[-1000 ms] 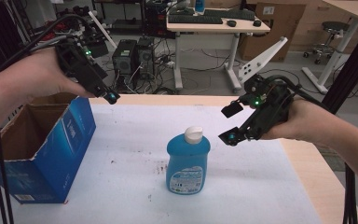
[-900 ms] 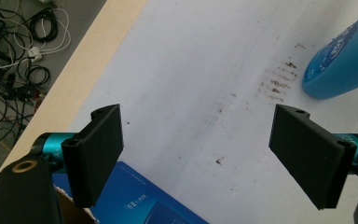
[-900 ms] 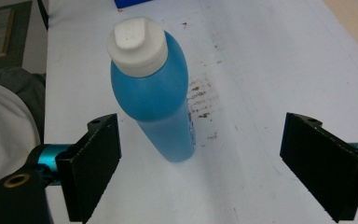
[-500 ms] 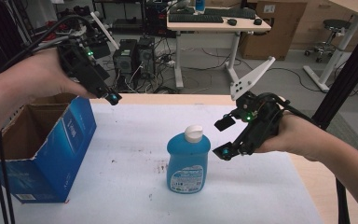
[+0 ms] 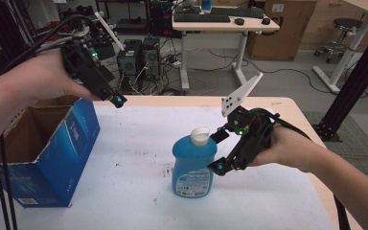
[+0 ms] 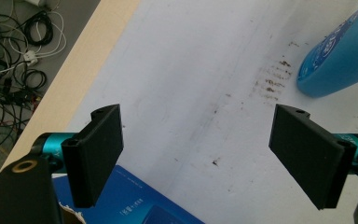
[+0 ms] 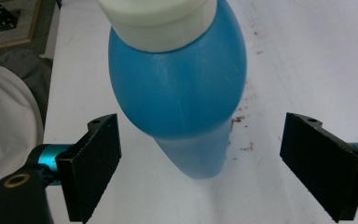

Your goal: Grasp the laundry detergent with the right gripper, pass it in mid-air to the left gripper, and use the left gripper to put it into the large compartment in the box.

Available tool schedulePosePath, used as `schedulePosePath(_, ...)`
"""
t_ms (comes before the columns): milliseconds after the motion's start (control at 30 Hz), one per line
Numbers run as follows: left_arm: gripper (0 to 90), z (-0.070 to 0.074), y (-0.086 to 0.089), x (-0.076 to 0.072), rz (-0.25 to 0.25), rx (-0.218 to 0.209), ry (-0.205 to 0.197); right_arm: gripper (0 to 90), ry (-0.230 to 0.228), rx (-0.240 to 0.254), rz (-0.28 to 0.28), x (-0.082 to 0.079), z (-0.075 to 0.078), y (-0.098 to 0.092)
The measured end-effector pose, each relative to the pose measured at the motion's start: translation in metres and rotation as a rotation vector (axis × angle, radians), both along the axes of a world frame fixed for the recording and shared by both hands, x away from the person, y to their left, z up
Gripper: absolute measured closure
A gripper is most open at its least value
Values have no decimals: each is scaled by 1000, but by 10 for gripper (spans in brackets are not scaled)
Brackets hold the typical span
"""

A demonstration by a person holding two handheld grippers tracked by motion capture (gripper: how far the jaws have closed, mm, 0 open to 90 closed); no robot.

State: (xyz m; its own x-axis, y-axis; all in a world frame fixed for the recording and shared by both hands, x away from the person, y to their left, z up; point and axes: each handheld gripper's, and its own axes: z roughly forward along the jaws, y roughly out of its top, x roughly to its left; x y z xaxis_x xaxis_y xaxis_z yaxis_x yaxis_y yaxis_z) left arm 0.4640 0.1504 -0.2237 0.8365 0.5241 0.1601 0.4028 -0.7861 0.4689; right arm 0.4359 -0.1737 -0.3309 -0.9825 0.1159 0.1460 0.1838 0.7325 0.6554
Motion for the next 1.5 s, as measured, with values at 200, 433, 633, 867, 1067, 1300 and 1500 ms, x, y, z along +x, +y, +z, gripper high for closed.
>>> schedulePosePath(200,177,0,0,0,-2,-6,1,117,-3,0,29,0,-7,10)
schedulePosePath(433,177,1,0,-1,-5,-8,0,118,-2,-1,52,0,-14,19)
schedulePosePath(633,177,0,0,-1,-10,-5,0,121,-7,4,67,0,-16,22)
schedulePosePath(867,177,0,-2,-1,-17,-6,0,163,-20,15,83,0,-17,23)
schedulePosePath(1067,177,0,-1,-1,-14,-11,0,177,-27,15,85,0,-19,24)
schedulePosePath(1300,177,0,-1,-1,-16,-11,2,253,-20,23,87,2,-19,24)
schedulePosePath(1500,177,0,-1,-1,-20,-12,3,254,-25,23,89,2,-19,25)
